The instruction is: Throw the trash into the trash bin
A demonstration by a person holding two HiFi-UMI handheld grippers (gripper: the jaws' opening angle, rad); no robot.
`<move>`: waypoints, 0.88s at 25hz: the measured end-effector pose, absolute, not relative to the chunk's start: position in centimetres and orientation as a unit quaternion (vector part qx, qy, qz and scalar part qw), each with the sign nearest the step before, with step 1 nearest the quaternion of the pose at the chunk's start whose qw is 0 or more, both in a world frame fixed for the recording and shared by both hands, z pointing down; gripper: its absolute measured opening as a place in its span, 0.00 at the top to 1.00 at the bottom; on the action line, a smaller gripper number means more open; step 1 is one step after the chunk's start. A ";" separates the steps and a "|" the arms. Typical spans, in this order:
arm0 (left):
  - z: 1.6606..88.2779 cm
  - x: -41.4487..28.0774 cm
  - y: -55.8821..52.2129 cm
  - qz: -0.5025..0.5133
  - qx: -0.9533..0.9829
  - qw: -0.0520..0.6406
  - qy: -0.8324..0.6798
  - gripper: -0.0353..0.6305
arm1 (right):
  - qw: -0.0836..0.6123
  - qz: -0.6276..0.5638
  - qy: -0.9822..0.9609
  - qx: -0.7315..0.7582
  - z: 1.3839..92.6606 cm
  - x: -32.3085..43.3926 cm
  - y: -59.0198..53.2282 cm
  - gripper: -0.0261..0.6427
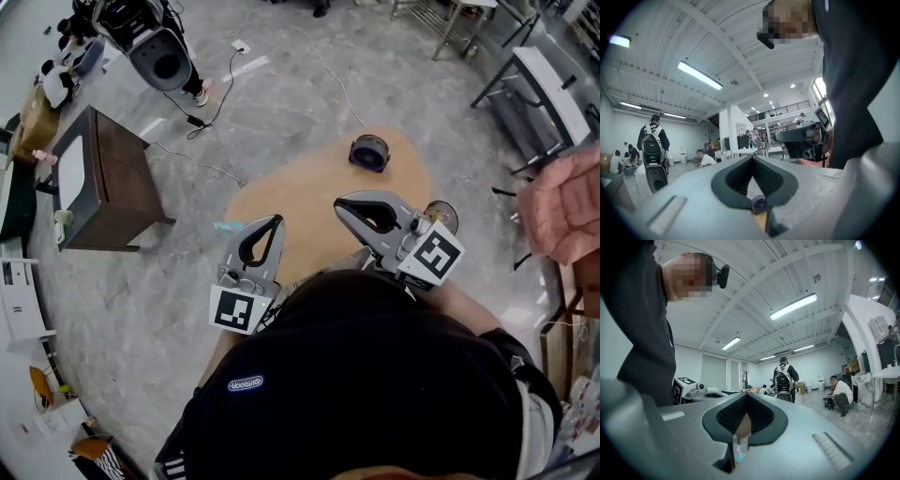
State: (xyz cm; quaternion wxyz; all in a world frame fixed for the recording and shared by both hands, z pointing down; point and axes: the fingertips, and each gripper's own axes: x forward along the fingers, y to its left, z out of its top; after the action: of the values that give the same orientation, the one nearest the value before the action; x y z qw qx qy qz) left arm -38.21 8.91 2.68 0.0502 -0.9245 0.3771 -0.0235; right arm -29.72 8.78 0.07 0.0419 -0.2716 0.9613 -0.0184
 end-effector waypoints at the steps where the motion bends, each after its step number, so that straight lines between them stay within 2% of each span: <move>1: 2.5 -38.5 8.9 -0.016 -0.924 0.049 0.378 0.94 | 0.043 -0.018 0.962 -0.270 0.0 -30.0 8.7 0.92; 14: 3.2 -41.9 8.2 -0.024 -0.923 0.039 0.382 0.94 | 0.054 -0.046 0.964 -0.255 0.2 -33.2 8.1 0.92; 22: 4.1 -40.5 8.8 -0.043 -0.926 0.043 0.372 0.94 | 0.040 -0.023 0.964 -0.262 0.6 -32.9 8.3 0.92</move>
State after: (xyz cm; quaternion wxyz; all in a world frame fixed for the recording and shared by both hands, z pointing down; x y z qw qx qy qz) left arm -40.46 8.77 4.12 0.0433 -0.9263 0.3718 -0.0427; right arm -32.95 8.30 0.56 0.0401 -0.2616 0.9641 -0.0225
